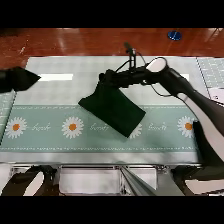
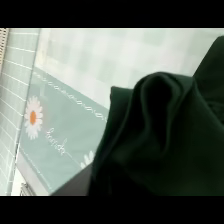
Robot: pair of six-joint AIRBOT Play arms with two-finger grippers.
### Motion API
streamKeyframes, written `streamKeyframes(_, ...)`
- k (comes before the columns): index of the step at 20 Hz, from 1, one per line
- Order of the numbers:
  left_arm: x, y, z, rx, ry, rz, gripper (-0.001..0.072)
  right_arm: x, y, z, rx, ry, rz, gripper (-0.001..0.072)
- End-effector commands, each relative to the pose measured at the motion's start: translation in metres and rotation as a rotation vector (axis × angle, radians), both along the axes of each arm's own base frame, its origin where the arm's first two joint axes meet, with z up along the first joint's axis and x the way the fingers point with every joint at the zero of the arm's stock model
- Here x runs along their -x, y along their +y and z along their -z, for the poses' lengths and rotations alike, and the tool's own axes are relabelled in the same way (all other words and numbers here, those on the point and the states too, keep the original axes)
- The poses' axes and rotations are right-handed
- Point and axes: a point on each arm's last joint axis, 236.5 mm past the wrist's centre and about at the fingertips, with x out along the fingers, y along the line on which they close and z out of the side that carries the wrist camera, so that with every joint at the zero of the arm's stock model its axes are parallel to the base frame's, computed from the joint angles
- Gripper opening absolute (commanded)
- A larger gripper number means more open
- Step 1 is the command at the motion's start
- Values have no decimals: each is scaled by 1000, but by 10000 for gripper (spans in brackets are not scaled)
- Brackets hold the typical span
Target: Fold the shirts.
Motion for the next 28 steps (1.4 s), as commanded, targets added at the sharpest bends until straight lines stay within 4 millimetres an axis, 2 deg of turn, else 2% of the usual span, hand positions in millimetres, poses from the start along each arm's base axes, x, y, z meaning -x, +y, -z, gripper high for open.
streamKeyframes(1,9,-5,56,11,86,-9,16,-12,27,40,23,32,-1,412)
streamKeyframes(2,8,-7,70,15,102,-15,16,-15,23,40,28,29,6,413)
streamKeyframes(4,4,-8,91,19,126,-30,17,-10,4,18,2,63,-20,412)
streamKeyframes(5,3,-7,96,19,142,-31,16,-4,-15,1,-1,81,-53,412)
streamKeyframes(6,1,-7,99,20,150,-32,17,8,-42,-19,17,90,-97,412)
streamKeyframes(8,1,-7,100,20,152,-32,16,27,-117,-46,212,44,-102,412)
streamKeyframes(9,1,-8,100,21,154,-31,17,32,-166,-51,374,11,-25,412)
streamKeyframes(11,4,-10,100,27,165,-22,16,49,-274,-60,663,-45,287,412)
streamKeyframes(12,4,-10,100,27,165,-21,16,62,-312,-59,714,-57,456,412)
streamKeyframes(13,4,-10,100,28,166,-21,16,79,-339,-48,711,-53,616,412)
streamKeyframes(14,4,-10,100,28,165,-22,16,96,-349,-28,671,-32,711,412)
streamKeyframes(15,4,-10,100,28,165,-22,16,114,-348,2,600,22,781,412)
streamKeyframes(16,4,-10,100,28,166,-21,16,128,-335,32,514,100,805,412)
streamKeyframes(17,4,-10,100,28,166,-22,16,142,-313,63,409,197,802,412)
streamKeyframes(19,4,-10,101,29,166,-22,17,154,-267,102,199,333,763,412)
streamKeyframes(22,4,-10,102,34,175,-29,17,156,-228,123,65,427,657,412)
streamKeyframes(24,4,-11,101,40,175,-28,16,150,-212,136,14,476,638,411)
streamKeyframes(28,4,-12,101,42,175,-28,17,143,-167,157,36,523,506,412)
